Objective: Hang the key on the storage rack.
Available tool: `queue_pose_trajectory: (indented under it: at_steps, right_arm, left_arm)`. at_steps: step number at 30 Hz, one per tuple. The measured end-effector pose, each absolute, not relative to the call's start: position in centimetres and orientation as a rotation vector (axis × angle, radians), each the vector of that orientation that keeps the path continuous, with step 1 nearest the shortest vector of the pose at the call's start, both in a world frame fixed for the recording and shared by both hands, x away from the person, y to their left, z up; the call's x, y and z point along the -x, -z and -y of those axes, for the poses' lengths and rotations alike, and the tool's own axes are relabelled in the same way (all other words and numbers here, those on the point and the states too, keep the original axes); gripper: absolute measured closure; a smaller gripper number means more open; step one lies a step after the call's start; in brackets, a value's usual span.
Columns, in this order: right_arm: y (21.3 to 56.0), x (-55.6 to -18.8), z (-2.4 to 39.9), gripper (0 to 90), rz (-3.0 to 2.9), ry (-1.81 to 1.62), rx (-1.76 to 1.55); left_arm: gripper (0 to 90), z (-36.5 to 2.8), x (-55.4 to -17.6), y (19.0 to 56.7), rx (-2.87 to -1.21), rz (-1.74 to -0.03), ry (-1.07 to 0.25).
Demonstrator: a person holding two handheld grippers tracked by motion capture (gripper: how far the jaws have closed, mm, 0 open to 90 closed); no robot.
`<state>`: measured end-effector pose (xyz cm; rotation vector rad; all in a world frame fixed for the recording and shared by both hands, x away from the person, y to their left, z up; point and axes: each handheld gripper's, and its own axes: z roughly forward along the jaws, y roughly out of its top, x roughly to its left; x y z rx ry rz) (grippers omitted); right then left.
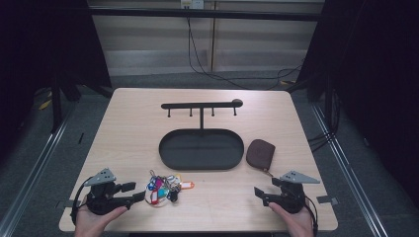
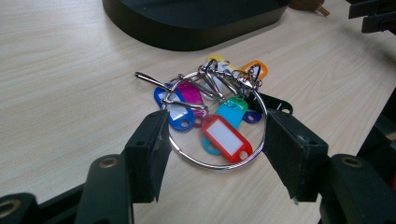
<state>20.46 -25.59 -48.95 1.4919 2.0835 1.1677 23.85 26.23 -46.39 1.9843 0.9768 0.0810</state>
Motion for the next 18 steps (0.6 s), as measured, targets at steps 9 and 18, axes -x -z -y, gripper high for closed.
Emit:
queue_pose_trajectory:
  at_steps: [9,18]
  right_arm:
    - [48.94,-20.49,25.74,15.4,-2.104,-1.191,-1.504]
    - [48.84,-20.52,25.81,15.4,-2.111,-1.196,-1.506]
  left_arm:
    - [38.0,-25.97,-23.57,46.34,-1.984,-0.955,-0.033]
    - [43.9,-25.69,-23.32,46.16,-1.988,-0.925,0.003]
